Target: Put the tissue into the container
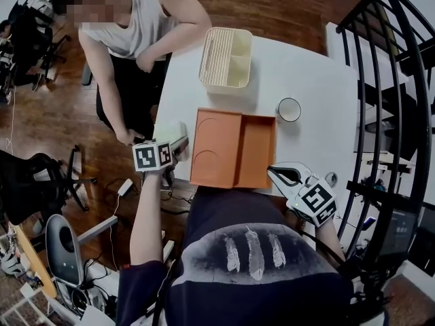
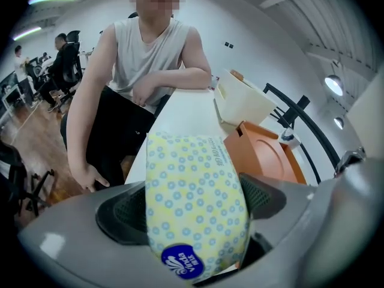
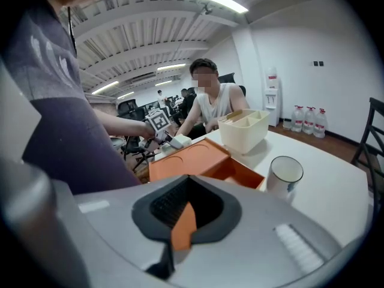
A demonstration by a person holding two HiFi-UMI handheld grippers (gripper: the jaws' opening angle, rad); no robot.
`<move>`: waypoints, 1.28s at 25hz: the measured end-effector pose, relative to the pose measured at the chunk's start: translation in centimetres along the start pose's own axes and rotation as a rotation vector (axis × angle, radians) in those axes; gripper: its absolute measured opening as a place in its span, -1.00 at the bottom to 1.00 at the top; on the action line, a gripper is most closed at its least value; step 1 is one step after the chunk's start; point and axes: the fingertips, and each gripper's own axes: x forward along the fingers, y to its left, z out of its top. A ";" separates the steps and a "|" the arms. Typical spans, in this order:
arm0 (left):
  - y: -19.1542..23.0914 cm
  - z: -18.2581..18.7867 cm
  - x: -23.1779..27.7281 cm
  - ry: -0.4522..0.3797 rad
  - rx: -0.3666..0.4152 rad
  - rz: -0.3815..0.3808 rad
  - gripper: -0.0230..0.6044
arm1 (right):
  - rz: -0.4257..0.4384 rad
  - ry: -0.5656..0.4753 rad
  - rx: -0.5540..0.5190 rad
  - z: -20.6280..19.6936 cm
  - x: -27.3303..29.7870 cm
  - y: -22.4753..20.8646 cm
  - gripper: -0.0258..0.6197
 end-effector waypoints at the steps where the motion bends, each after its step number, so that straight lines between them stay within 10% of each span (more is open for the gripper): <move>1: 0.1 0.0 -0.2 0.000 -0.005 0.001 0.53 | -0.002 0.002 -0.001 0.0 0.0 0.1 -0.91; 12: -11.5 5.6 -10.3 -0.256 -0.032 -0.272 0.50 | -0.024 -0.001 0.008 0.0 -0.8 -1.2 -0.91; 18: -21.7 5.4 -7.6 -0.206 -0.089 -0.501 0.50 | -0.046 -0.012 0.011 0.0 -1.7 -1.5 -0.91; 24: -26.3 3.5 -2.0 -0.081 -0.160 -0.517 0.51 | -0.074 0.009 0.032 -1.5 -3.4 -1.7 -0.92; 32: -28.5 -0.5 3.5 0.017 -0.045 -0.411 0.52 | -0.087 0.013 0.056 -3.2 -4.9 -2.0 -0.91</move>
